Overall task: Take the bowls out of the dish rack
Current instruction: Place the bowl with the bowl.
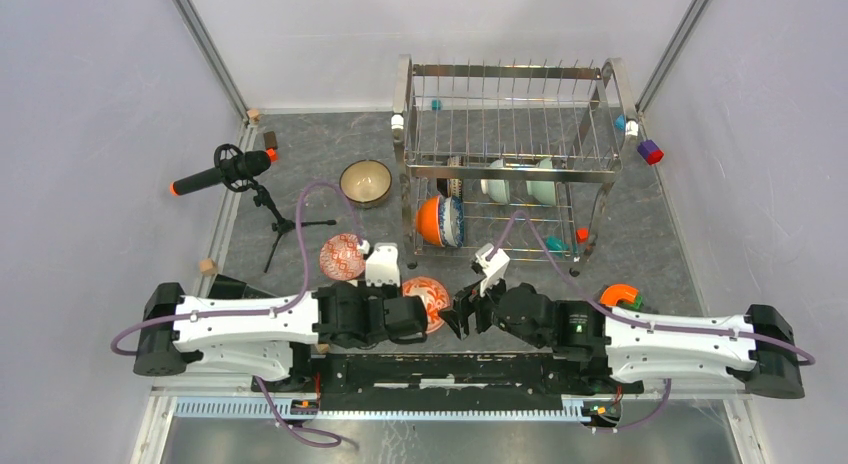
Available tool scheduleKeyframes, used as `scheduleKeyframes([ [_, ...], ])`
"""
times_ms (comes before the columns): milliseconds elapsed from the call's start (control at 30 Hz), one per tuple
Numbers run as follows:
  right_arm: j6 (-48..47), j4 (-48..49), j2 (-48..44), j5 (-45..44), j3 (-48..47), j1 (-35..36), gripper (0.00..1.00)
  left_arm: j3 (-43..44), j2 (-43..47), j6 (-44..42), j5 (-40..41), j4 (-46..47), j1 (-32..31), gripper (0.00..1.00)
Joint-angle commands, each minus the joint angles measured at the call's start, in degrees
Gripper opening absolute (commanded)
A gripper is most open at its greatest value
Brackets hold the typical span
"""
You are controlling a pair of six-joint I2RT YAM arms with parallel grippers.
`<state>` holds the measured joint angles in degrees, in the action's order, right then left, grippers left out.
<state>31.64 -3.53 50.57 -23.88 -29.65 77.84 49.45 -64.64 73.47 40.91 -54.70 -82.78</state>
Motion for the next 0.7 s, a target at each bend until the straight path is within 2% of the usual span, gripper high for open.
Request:
scheduleKeyframes([
  [0, -2.33, -2.52, -3.24, -0.88, -3.16, -0.07, 0.83, 3.20, 3.68, -4.85, 4.97, -1.72, 5.37, 0.02],
  [300, -2.83, -1.85, -8.35, -2.34, 1.14, -0.06, 0.86, 3.45, 11.74, -12.61, 3.34, -4.14, 18.96, 0.02],
  [400, -3.56, 0.29, -8.66, -0.69, 3.10, -0.10, 0.95, 3.29, 13.24, -14.82, 2.85, -4.59, 23.96, 0.02],
  [433, -4.05, 1.00, -8.58, 0.01, 3.55, -0.08, 0.98, 3.21, 13.38, -15.40, 2.66, -4.42, 25.45, 0.02],
  [667, -4.70, 5.02, -7.08, 2.20, 6.62, -0.11, 0.98, 2.72, 8.67, -18.87, 0.13, -1.44, 35.82, 0.02],
])
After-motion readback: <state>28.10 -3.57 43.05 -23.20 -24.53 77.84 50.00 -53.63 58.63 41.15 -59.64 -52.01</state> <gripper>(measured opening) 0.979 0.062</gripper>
